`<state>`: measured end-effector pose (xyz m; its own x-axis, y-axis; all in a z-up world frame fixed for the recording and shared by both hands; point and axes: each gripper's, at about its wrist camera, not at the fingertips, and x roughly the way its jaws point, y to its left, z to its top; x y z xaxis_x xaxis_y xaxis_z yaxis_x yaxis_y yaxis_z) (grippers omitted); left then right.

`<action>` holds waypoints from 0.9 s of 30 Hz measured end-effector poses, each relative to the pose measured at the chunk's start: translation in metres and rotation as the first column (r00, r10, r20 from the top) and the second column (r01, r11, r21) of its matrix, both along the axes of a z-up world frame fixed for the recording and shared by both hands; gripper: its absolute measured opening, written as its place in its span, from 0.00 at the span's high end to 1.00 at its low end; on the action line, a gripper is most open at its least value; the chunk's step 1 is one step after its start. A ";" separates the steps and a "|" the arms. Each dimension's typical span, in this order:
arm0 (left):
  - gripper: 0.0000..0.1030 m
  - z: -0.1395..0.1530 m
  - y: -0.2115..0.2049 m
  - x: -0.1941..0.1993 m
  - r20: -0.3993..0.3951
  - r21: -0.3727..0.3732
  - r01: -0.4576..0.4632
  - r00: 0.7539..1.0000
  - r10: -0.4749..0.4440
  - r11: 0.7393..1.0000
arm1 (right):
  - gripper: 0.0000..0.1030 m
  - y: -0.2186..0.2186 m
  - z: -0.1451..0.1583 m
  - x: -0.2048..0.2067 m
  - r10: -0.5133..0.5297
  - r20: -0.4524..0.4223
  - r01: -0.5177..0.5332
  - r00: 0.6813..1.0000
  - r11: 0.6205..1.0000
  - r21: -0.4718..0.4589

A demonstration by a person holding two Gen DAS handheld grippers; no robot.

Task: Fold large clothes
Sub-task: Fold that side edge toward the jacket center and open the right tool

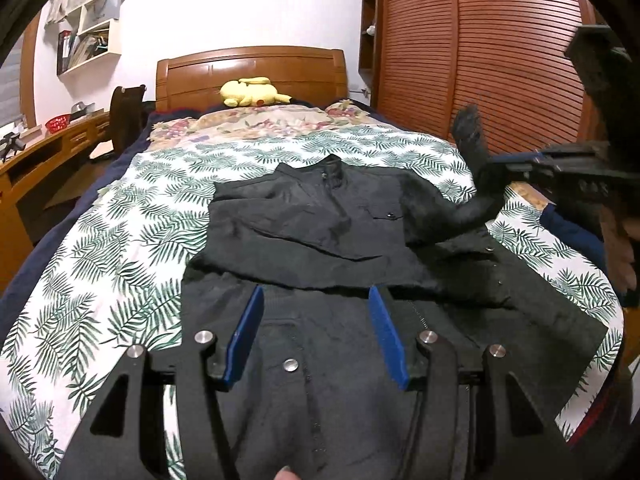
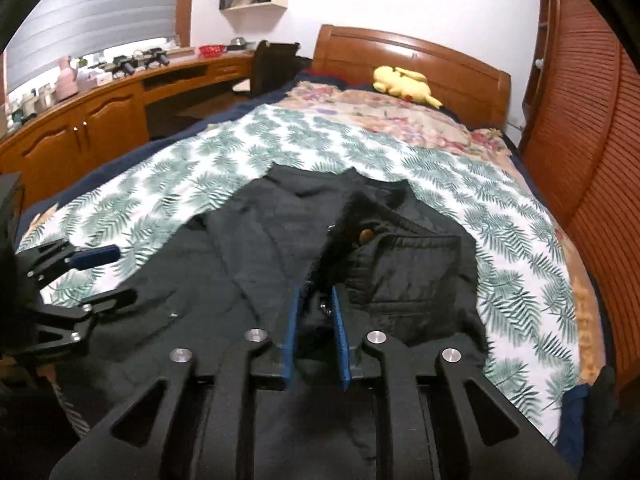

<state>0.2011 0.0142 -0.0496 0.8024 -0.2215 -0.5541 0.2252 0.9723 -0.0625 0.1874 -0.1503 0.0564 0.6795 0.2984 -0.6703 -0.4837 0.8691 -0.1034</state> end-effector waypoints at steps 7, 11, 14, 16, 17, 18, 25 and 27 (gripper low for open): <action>0.48 -0.004 0.003 0.003 -0.010 -0.008 -0.009 1.000 0.009 1.000 | 0.69 -0.002 -0.006 -0.025 0.006 0.062 -0.009 0.998 0.999 0.040; 0.48 -0.011 -0.008 0.012 -0.030 -0.001 0.003 1.000 -0.003 1.000 | 0.69 -0.024 -0.020 -0.027 -0.033 0.058 0.030 0.998 0.998 0.052; 0.48 -0.018 -0.022 0.018 -0.048 0.013 0.021 0.999 -0.021 1.000 | 0.69 -0.043 -0.033 -0.029 -0.068 0.055 0.065 0.996 0.996 0.064; 0.48 -0.024 -0.034 0.023 -0.066 0.019 0.039 0.997 -0.037 0.999 | 0.69 -0.057 -0.044 -0.030 -0.090 0.044 0.087 0.995 0.993 0.079; 0.48 -0.027 -0.040 0.025 -0.074 0.022 0.047 0.996 -0.045 0.999 | 0.69 -0.062 -0.047 -0.031 -0.100 0.041 0.096 0.994 0.992 0.087; 0.48 -0.029 -0.045 0.026 -0.080 0.025 0.053 0.995 -0.051 0.998 | 0.69 -0.069 -0.052 -0.033 -0.113 0.037 0.109 0.993 0.989 0.098; 0.48 -0.046 -0.083 0.036 -0.120 0.055 0.092 0.989 -0.085 0.994 | 0.69 -0.093 -0.086 -0.042 -0.150 0.026 0.146 0.988 0.984 0.105; 0.48 -0.051 -0.091 0.036 -0.136 0.066 0.107 0.986 -0.098 0.992 | 0.69 -0.097 -0.093 -0.043 -0.152 0.022 0.149 0.988 0.984 0.098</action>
